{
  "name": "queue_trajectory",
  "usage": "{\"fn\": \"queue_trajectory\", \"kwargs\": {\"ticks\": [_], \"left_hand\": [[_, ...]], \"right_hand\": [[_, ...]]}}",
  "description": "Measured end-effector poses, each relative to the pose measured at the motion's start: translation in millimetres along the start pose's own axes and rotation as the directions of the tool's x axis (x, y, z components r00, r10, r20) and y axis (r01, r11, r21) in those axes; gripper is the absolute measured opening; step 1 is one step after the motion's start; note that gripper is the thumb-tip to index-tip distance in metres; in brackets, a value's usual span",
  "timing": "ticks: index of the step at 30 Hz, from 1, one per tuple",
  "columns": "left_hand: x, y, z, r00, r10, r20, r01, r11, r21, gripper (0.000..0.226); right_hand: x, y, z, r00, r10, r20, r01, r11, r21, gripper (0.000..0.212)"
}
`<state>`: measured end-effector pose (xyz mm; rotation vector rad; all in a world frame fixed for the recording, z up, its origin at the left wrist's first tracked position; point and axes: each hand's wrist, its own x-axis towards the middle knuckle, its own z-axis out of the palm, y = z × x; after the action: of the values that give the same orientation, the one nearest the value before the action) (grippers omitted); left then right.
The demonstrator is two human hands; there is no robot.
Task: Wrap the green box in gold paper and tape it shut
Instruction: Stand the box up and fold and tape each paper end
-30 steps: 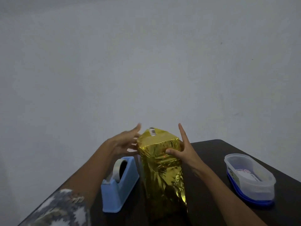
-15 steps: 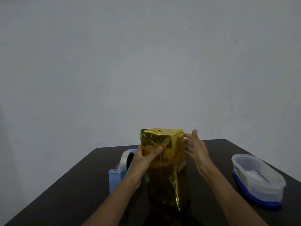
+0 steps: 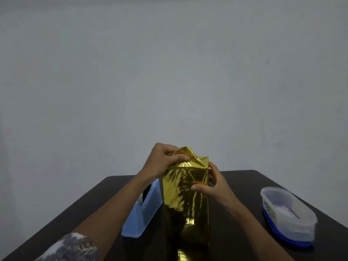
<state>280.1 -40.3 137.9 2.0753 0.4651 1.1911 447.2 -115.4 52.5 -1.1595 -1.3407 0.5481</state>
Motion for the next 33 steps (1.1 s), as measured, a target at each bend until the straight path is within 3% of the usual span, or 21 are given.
{"fn": "queue_trajectory", "kwargs": {"ticks": [4, 6, 9, 13, 16, 18, 21, 24, 26, 29, 33], "left_hand": [[5.4, -3.8, 1.1, 0.993, -0.117, 0.007, 0.117, 0.992, -0.053, 0.047], [5.2, -4.5, 1.9, 0.989, -0.148, 0.000, 0.148, 0.986, -0.082, 0.041], [6.3, -6.0, 2.0, 0.981, -0.192, 0.026, 0.193, 0.974, -0.116, 0.014], [8.6, -5.7, 3.4, 0.971, -0.235, 0.050, 0.239, 0.968, -0.080, 0.014], [11.1, -4.0, 0.7, 0.943, -0.331, 0.038, 0.330, 0.943, 0.036, 0.043], [11.7, -1.3, -2.8, 0.854, -0.515, 0.072, 0.514, 0.857, 0.023, 0.076], [14.5, -1.2, -6.1, 0.762, -0.638, 0.113, 0.641, 0.768, 0.019, 0.098], [22.8, -7.2, -5.6, 0.724, -0.681, 0.109, 0.681, 0.731, 0.043, 0.111], [25.9, -4.7, -2.5, 0.700, -0.705, 0.116, 0.705, 0.708, 0.047, 0.102], [28.4, -2.8, 1.0, 0.646, -0.758, 0.092, 0.753, 0.653, 0.083, 0.065], [31.8, -6.2, -0.1, 0.557, -0.819, 0.140, 0.818, 0.570, 0.077, 0.055]], "right_hand": [[-1.0, -0.7, -0.7, 1.000, 0.012, 0.014, -0.012, 1.000, 0.001, 0.126], [-1.7, -1.2, -0.2, 0.999, 0.020, 0.027, -0.020, 1.000, -0.007, 0.131], [-1.9, -1.1, -1.3, 0.999, 0.006, 0.034, -0.006, 1.000, -0.011, 0.127], [-2.4, -3.5, -2.1, 0.999, 0.012, 0.042, -0.012, 1.000, 0.007, 0.121], [-3.7, -3.7, -1.1, 0.998, 0.011, 0.056, -0.011, 1.000, -0.007, 0.122], [-5.0, -11.1, -2.2, 0.995, 0.035, 0.090, -0.033, 0.999, -0.022, 0.116], [-1.5, -34.3, -5.2, 0.968, 0.135, 0.211, -0.149, 0.988, 0.050, 0.090], [19.9, -49.8, -4.8, 0.961, 0.261, 0.096, -0.269, 0.959, 0.090, 0.109], [33.1, -60.6, -1.6, 0.943, 0.334, 0.017, -0.334, 0.940, 0.070, 0.098], [42.0, -72.7, 4.2, 0.907, 0.420, -0.026, -0.415, 0.904, 0.105, 0.058], [46.7, -75.2, 3.9, 0.849, 0.528, -0.015, -0.523, 0.844, 0.117, 0.055]]}}
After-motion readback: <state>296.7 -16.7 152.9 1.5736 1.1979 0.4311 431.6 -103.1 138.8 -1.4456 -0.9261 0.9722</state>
